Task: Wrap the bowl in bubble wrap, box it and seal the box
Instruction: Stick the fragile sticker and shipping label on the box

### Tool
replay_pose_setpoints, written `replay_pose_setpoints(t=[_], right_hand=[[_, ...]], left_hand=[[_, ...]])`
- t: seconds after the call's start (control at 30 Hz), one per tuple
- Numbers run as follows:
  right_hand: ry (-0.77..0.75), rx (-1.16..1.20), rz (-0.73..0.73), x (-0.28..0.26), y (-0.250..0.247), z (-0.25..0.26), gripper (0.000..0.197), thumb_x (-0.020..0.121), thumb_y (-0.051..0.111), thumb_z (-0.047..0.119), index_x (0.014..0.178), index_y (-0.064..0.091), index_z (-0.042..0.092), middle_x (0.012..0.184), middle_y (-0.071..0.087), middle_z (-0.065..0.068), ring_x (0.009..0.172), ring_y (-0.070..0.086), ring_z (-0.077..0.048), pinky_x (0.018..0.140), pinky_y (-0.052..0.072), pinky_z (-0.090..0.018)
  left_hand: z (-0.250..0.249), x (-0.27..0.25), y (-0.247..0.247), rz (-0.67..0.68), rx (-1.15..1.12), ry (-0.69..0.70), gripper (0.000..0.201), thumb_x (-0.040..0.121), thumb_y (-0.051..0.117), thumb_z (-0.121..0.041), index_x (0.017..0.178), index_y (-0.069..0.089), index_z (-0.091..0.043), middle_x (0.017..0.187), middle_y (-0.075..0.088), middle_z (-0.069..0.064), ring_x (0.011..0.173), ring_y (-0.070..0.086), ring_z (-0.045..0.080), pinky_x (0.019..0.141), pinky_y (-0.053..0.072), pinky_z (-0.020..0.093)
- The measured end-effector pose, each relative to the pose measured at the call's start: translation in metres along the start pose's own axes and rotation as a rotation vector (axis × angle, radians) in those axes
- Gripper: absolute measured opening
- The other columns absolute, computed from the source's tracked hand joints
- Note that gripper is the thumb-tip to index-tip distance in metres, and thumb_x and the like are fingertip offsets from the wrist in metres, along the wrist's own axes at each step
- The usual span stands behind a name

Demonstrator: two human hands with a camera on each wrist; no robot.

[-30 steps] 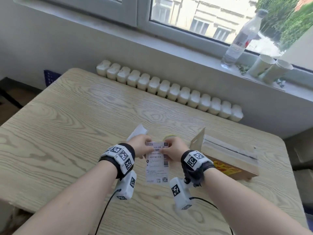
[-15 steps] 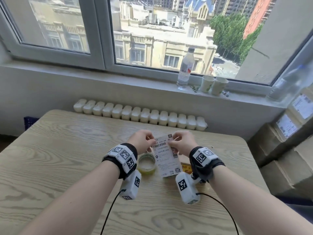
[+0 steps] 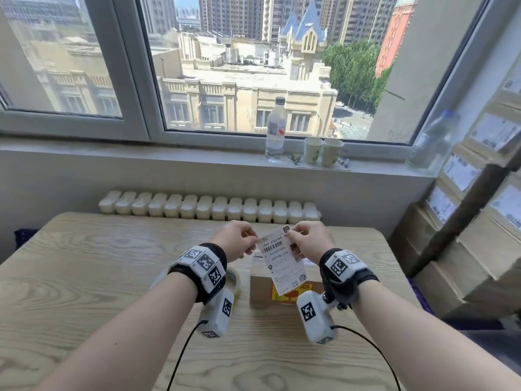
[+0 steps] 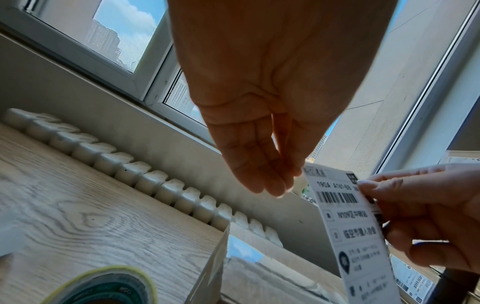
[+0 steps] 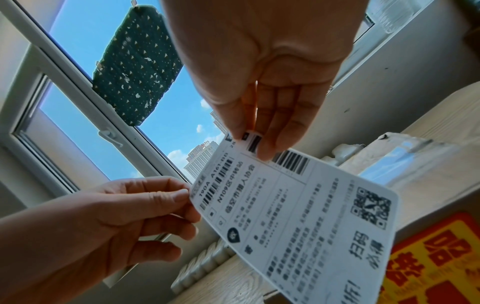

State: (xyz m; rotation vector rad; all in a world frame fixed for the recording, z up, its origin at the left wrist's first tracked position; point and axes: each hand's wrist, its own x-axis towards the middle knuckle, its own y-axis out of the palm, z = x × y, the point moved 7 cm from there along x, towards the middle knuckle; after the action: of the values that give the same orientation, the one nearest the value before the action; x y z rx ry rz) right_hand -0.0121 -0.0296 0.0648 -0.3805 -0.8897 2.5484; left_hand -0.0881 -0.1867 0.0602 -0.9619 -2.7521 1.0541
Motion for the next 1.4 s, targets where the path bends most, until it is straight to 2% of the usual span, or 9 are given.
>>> replay_pose_setpoints(t=[0.33,0.53,0.63,0.7,0.8,0.9,1.0,1.27,1.4], right_hand=[[0.014,0.030,-0.045,0.013,-0.014,-0.010,0.020,0.093,0.059,0.023,0.075,0.065,0.019,0.074,0.070,0.002,0.061,0.066,-0.012,0.071,0.059,-0.031],[0.010,0.000,-0.040,0.023,-0.016,-0.008,0.017,0.093,0.059,0.025,0.084,0.069,0.015,0.079,0.072,0.002,0.068,0.069,-0.013,0.077,0.059,-0.035],[-0.006,-0.019,-0.080,0.025,-0.018,-0.006,0.005,0.088,0.065,0.026,0.089,0.064,0.021,0.087,0.070,0.004,0.078,0.069,-0.015,0.080,0.058,-0.036],[-0.023,-0.017,-0.139,0.026,-0.022,-0.004,0.014,0.082,0.071,0.024,0.092,0.062,0.024,0.090,0.068,0.005,0.081,0.068,-0.014,0.080,0.057,-0.036],[-0.052,0.088,-0.025,0.024,-0.014,0.008,0.005,0.082,0.072,0.016,0.084,0.069,0.014,0.078,0.071,-0.001,0.067,0.068,-0.011,0.069,0.059,-0.029],[-0.097,0.117,0.146,0.020,0.003,0.021,0.008,0.083,0.073,0.015,0.083,0.073,0.008,0.078,0.072,-0.007,0.064,0.066,-0.010,0.064,0.057,-0.023],[-0.108,0.134,0.151,0.020,0.007,0.024,0.015,0.082,0.075,0.021,0.082,0.073,0.006,0.078,0.073,-0.010,0.065,0.066,-0.011,0.062,0.055,-0.022],[-0.119,0.033,0.144,0.020,0.002,0.021,0.011,0.078,0.074,0.020,0.078,0.074,0.009,0.074,0.074,-0.009,0.067,0.068,-0.012,0.070,0.058,-0.029],[-0.103,0.032,0.122,0.019,-0.002,0.021,0.013,0.078,0.068,0.018,0.075,0.074,0.007,0.067,0.072,-0.006,0.058,0.062,-0.008,0.068,0.056,-0.029]], left_hand=[[-0.013,0.011,0.003,0.011,0.062,0.039,0.018,0.090,0.058,-0.014,0.073,0.061,-0.017,0.074,0.065,0.000,0.070,0.059,0.012,0.067,0.053,0.026],[-0.017,0.017,0.003,0.039,-0.007,0.043,0.017,0.089,0.059,-0.009,0.072,0.062,-0.014,0.073,0.065,0.001,0.066,0.060,0.009,0.063,0.051,0.021],[-0.017,0.018,0.003,0.044,-0.056,0.038,0.019,0.089,0.057,-0.008,0.072,0.062,-0.013,0.071,0.065,-0.001,0.064,0.060,0.008,0.059,0.050,0.018],[-0.015,0.019,0.001,0.026,-0.109,0.021,0.019,0.090,0.056,-0.008,0.072,0.062,-0.012,0.071,0.065,0.000,0.064,0.060,0.008,0.058,0.050,0.017],[-0.016,0.022,0.000,0.013,-0.167,0.008,0.018,0.091,0.056,-0.008,0.075,0.063,-0.011,0.072,0.066,0.000,0.063,0.061,0.008,0.059,0.050,0.017],[-0.020,0.023,0.001,0.017,-0.174,0.022,0.013,0.091,0.057,-0.009,0.080,0.065,-0.009,0.072,0.066,0.000,0.064,0.062,0.008,0.060,0.051,0.017],[-0.023,0.024,0.001,0.004,-0.161,0.034,0.010,0.090,0.059,-0.012,0.089,0.067,-0.005,0.074,0.067,0.001,0.066,0.062,0.008,0.063,0.051,0.018],[-0.029,0.024,0.005,0.022,-0.104,0.062,0.011,0.089,0.061,-0.013,0.081,0.068,-0.012,0.072,0.068,-0.001,0.066,0.063,0.008,0.064,0.051,0.020],[-0.033,0.024,0.006,0.016,-0.086,0.084,0.011,0.089,0.062,-0.013,0.082,0.070,-0.010,0.071,0.068,-0.001,0.065,0.062,0.007,0.059,0.048,0.016]])
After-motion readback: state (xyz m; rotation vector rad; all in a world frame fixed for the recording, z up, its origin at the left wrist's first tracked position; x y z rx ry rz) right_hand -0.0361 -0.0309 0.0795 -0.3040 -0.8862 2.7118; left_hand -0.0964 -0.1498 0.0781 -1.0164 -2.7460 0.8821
